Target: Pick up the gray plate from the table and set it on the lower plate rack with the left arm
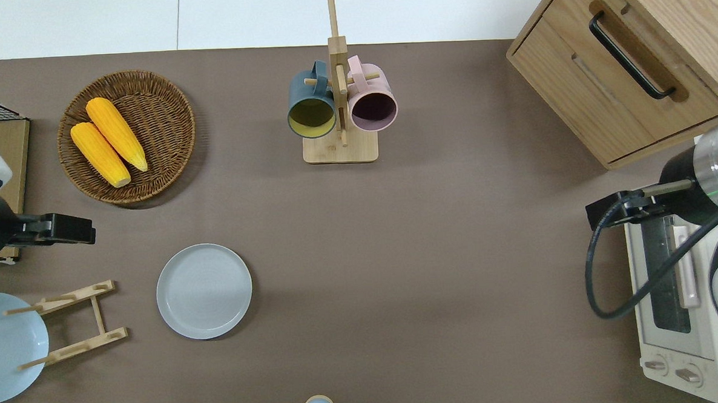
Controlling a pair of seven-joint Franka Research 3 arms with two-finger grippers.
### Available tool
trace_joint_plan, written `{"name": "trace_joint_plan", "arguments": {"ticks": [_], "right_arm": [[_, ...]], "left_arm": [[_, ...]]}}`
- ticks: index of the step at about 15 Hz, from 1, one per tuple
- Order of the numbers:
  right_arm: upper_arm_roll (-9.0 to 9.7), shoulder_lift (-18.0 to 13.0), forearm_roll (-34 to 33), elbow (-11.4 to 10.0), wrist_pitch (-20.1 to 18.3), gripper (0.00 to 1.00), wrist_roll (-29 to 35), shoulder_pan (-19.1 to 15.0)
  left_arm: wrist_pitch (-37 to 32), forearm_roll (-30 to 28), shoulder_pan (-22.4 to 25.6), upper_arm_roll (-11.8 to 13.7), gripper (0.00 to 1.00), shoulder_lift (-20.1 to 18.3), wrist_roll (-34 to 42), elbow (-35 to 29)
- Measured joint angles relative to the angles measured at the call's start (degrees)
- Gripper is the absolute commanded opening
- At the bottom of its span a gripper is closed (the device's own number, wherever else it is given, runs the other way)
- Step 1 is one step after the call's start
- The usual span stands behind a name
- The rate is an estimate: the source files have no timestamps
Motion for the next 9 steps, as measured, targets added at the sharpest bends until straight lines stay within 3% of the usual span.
{"name": "trace_joint_plan", "arguments": {"ticks": [9], "right_arm": [[0.0, 0.0, 0.0, 0.0, 0.0, 0.983, 0.0, 0.0]], "left_arm": [[-0.17, 0.03, 0.08, 0.15, 0.99, 0.61, -0.06, 0.0]]}}
